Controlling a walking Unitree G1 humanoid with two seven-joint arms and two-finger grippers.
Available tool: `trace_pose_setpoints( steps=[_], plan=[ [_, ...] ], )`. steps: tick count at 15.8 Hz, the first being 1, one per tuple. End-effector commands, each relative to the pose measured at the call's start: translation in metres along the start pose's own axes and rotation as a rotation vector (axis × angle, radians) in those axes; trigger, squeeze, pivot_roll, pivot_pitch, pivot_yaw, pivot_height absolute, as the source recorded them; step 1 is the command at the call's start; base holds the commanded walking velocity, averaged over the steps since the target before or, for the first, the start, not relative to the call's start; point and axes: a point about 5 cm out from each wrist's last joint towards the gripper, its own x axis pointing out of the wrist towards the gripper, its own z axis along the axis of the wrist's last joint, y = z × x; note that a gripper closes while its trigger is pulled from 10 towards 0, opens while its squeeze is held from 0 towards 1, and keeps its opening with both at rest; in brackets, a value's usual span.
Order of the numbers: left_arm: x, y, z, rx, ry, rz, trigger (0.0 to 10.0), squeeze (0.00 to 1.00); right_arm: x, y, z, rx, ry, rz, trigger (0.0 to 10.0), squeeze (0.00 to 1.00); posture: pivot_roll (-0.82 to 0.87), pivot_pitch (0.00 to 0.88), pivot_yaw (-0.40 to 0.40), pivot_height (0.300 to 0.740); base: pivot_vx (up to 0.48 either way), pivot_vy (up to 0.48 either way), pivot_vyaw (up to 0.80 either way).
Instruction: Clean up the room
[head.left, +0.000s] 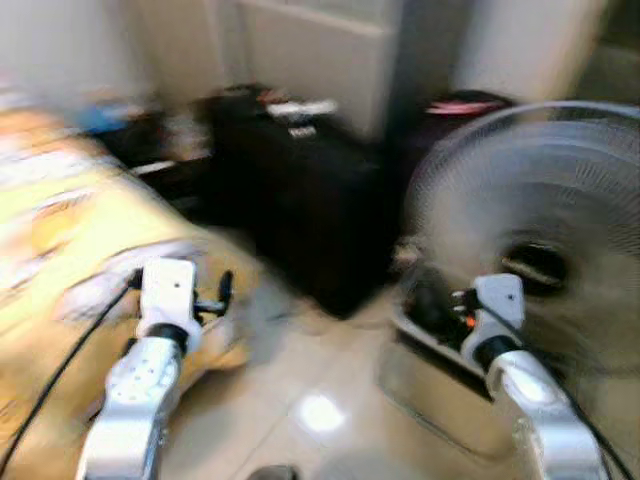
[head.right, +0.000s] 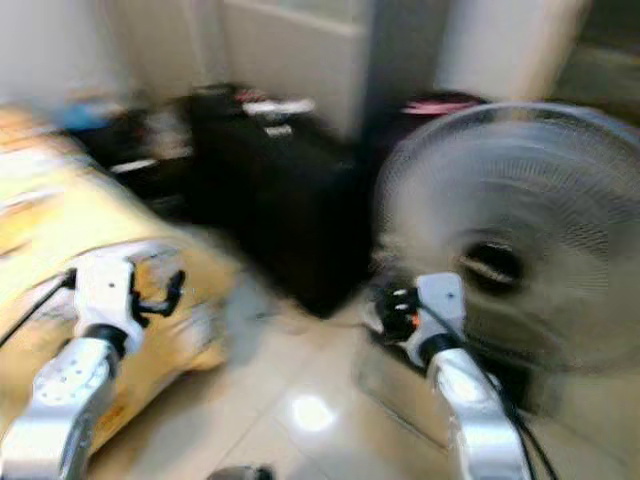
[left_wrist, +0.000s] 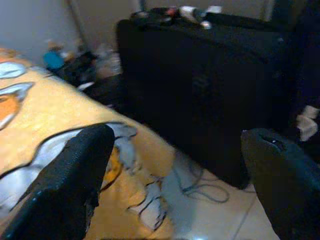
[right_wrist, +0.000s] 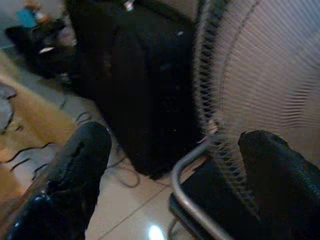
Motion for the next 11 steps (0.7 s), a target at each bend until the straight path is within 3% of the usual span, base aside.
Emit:
trace_pose_setpoints(
  steps=[1, 11],
  plan=[
    [0.001, 0.002, 0.008, 0.013, -0.032, -0.001, 10.0, 0.0, 0.002, 0.001, 0.005, 0.017, -0.015, 0.001, 10.0, 1.0, -0.05, 0.0, 0.011, 0.74, 0.0, 0.0, 0.8],
    [0.002, -0.001, 0.014, 0.015, -0.051, -0.046, 10.0, 0.0, 0.004, 0.011, 0.004, -0.002, 0.023, 0.044, 10.0, 1.0, -0.04, 0.0, 0.021, 0.74, 0.252, 0.0, 0.8]
  ],
)
